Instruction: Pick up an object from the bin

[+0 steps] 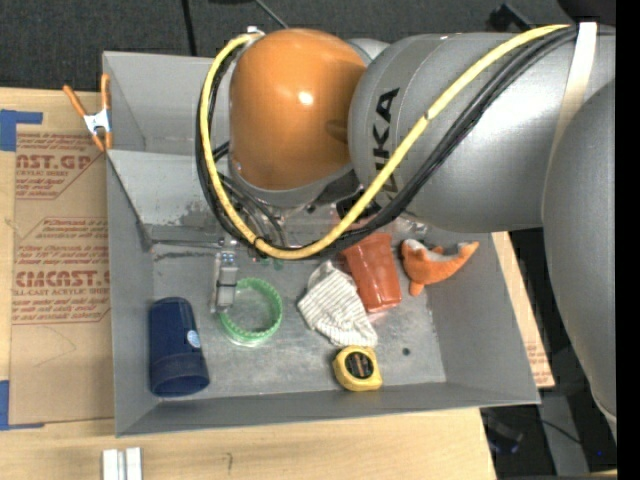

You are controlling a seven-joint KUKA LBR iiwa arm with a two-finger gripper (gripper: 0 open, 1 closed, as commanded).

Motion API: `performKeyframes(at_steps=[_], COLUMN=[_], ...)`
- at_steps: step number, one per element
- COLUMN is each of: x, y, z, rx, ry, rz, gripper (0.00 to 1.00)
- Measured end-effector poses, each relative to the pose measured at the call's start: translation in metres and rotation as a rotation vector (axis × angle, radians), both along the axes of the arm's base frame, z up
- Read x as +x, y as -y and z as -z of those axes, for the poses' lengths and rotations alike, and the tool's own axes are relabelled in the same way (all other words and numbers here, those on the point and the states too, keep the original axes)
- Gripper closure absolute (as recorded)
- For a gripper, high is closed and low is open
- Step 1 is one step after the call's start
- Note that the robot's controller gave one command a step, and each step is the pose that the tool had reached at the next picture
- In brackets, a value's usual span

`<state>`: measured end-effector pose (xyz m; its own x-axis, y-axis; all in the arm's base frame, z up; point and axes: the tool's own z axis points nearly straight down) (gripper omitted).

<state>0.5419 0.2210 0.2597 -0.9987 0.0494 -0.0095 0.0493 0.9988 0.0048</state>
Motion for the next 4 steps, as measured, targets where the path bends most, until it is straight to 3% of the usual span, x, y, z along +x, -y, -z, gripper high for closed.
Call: performKeyframes(at_steps=[1, 2, 3, 4], x=[0.001, 0.003, -0.002, -0.014], y=[0.019, 0.012, 0.02, 0.039], z=[-0.027, -0.015, 0.043, 0.042], rx=[-0.006, 0.0, -0.002, -0.009], ry=[-0.015, 0.007, -0.004, -0.025], rz=[0.013, -0.058, -0.103, -0.116], gripper=[0.0, 0.0, 0.0, 0.0])
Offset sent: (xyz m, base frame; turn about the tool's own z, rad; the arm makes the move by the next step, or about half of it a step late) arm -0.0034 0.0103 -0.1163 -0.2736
